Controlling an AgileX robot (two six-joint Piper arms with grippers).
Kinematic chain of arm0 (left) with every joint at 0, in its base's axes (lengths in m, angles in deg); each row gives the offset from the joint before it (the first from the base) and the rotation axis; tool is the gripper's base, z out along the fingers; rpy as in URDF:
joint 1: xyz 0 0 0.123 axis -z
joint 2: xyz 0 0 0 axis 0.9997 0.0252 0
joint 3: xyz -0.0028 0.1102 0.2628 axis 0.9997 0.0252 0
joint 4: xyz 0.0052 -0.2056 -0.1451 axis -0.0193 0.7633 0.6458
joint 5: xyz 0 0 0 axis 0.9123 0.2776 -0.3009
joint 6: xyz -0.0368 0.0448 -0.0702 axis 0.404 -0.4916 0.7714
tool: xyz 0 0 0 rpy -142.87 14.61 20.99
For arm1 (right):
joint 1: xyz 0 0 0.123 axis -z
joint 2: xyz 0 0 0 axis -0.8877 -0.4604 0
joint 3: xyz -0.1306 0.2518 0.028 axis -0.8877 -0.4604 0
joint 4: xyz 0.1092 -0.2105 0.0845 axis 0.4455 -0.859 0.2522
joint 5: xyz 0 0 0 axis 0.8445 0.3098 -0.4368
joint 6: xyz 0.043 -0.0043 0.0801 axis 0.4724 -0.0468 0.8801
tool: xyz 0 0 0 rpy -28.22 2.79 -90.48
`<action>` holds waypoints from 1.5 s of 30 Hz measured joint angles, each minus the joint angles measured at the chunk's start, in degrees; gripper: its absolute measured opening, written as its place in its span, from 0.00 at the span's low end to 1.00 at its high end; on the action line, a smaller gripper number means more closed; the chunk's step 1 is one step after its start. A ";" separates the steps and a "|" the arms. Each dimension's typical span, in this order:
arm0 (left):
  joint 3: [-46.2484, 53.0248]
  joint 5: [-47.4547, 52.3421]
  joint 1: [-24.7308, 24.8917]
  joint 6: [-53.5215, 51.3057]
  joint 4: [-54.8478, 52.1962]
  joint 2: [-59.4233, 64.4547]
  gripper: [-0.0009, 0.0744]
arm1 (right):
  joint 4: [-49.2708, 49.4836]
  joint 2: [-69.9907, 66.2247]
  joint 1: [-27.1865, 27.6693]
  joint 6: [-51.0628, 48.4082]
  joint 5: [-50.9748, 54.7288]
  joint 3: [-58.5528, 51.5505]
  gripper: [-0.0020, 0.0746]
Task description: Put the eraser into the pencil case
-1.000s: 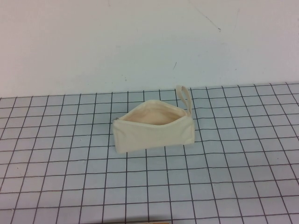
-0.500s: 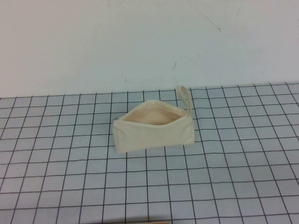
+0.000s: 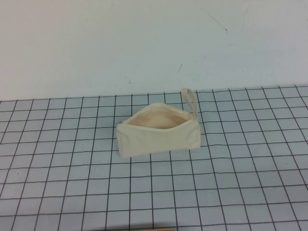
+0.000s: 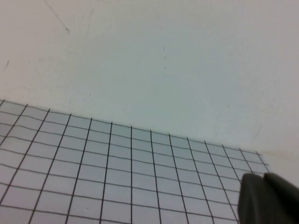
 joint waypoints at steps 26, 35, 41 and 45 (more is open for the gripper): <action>0.00 0.00 0.00 0.00 0.00 0.00 0.01 | 0.00 6.65 1.16 1.49 -0.14 -21.42 0.02; 0.00 0.00 0.00 0.00 0.00 0.00 0.01 | 0.00 6.65 1.16 1.59 -0.14 -21.42 0.02; 0.00 0.00 0.00 0.00 0.00 0.00 0.01 | 3.05 6.65 1.16 3.63 -0.14 -21.42 0.02; 0.00 0.00 0.00 0.00 0.00 0.00 0.01 | 3.37 6.65 1.16 4.64 -0.14 -21.42 0.02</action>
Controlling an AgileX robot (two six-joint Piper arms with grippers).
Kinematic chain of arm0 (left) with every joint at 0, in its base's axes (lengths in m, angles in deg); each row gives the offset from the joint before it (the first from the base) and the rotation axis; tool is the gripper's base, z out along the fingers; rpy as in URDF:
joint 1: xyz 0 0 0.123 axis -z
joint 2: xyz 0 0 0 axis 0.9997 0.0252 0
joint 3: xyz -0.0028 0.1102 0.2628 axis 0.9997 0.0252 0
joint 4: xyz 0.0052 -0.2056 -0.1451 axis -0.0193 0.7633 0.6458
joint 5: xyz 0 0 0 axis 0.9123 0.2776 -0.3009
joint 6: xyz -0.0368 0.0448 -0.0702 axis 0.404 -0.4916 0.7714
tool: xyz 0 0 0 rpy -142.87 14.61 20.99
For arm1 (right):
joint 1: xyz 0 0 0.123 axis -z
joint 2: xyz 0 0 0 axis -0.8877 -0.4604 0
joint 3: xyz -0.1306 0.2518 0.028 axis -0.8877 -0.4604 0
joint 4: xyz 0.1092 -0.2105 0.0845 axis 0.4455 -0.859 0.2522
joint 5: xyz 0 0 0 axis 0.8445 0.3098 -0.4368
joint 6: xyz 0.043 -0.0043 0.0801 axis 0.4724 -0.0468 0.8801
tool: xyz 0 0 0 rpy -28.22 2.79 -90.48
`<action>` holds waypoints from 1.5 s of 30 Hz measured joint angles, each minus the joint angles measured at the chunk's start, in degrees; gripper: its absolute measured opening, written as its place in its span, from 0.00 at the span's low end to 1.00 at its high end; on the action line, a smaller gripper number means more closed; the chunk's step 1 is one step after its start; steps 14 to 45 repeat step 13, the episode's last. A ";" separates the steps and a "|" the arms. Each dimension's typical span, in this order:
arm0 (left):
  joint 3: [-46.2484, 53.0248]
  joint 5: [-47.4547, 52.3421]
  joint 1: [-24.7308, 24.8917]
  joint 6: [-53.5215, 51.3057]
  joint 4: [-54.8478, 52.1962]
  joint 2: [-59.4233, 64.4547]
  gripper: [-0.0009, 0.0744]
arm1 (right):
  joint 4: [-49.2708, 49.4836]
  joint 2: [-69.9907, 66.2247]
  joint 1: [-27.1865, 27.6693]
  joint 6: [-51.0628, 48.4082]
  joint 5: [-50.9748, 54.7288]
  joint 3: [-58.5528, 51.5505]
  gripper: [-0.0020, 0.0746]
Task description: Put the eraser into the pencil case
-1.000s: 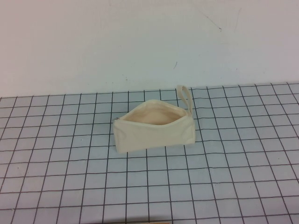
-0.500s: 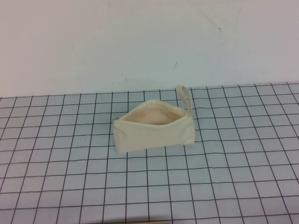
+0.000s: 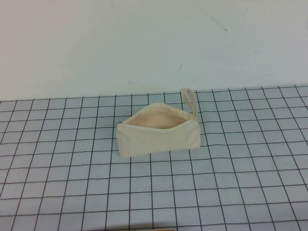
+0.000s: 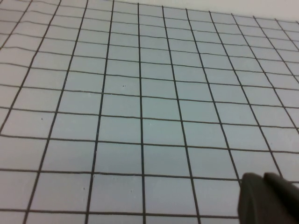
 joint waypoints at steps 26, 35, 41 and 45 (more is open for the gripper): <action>0.00 0.00 0.00 0.00 0.00 0.00 0.01 | -0.32 0.03 0.00 1.22 0.09 0.00 0.02; 0.00 0.00 0.00 0.00 0.00 0.00 0.01 | -0.32 0.03 0.00 1.22 0.09 0.00 0.02; 0.00 0.00 0.00 0.00 0.00 0.00 0.01 | -0.32 0.03 0.00 1.22 0.09 0.00 0.02; 0.00 0.00 0.00 0.00 0.00 0.00 0.01 | -0.32 0.03 0.00 1.22 0.09 0.00 0.02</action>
